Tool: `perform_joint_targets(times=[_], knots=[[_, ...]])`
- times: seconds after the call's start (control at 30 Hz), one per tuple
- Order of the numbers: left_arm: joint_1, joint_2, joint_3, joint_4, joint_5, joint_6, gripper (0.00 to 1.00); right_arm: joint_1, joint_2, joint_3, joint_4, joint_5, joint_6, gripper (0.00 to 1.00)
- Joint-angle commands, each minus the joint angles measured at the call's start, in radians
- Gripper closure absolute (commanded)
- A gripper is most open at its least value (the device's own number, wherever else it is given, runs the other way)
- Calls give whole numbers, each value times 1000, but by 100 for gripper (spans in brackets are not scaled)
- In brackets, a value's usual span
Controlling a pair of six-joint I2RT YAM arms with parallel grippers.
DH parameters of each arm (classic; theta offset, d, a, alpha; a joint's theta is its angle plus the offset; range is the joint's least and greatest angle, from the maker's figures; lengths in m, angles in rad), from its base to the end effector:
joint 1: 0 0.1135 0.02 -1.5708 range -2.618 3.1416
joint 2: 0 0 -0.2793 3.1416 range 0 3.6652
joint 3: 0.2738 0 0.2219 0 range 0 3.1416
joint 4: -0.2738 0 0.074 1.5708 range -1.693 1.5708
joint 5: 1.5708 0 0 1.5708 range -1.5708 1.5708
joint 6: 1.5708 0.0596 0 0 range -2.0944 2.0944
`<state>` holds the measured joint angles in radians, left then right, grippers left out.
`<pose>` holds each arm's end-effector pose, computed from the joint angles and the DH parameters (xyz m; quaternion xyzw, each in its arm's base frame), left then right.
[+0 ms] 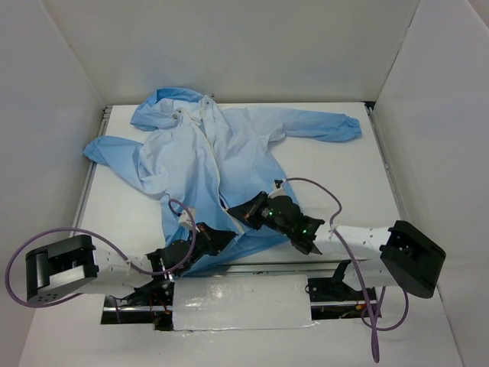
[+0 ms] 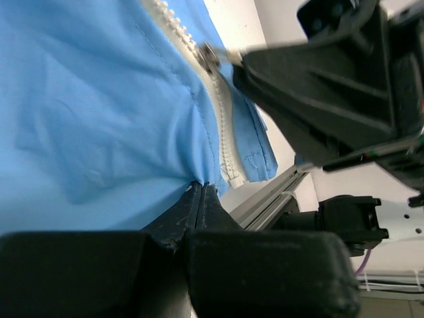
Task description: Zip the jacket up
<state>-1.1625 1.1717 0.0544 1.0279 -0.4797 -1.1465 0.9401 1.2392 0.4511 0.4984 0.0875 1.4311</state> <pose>0.0988 -0.1592 0.1938 -0.1546 0.7181 -0.5286 0.4254 0.1517 0.1989 0.2303 0.2200 0.7706 0.5401 0.2568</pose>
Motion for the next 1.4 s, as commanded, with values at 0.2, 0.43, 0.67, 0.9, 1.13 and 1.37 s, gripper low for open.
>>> perform_joint_targets(times=[0.2,0.43,0.67,0.9,1.13,1.37], knots=[[-69,66,-56,-12,64,71,100,-125,141,237,66,-6,0,100],[-106,129,-48,50,85,74,100,-270,308,423,-29,-71,-35,100],[-163,114,-15,-2,93,106,100,-362,491,658,-101,-81,-70,100],[-172,-36,-15,-216,-3,27,100,-396,586,742,-83,-328,-260,99],[-170,-364,77,-722,-163,-26,14,-474,545,343,340,-670,-334,69],[-91,-431,156,-812,-295,31,1,-486,358,147,319,-625,-406,50]])
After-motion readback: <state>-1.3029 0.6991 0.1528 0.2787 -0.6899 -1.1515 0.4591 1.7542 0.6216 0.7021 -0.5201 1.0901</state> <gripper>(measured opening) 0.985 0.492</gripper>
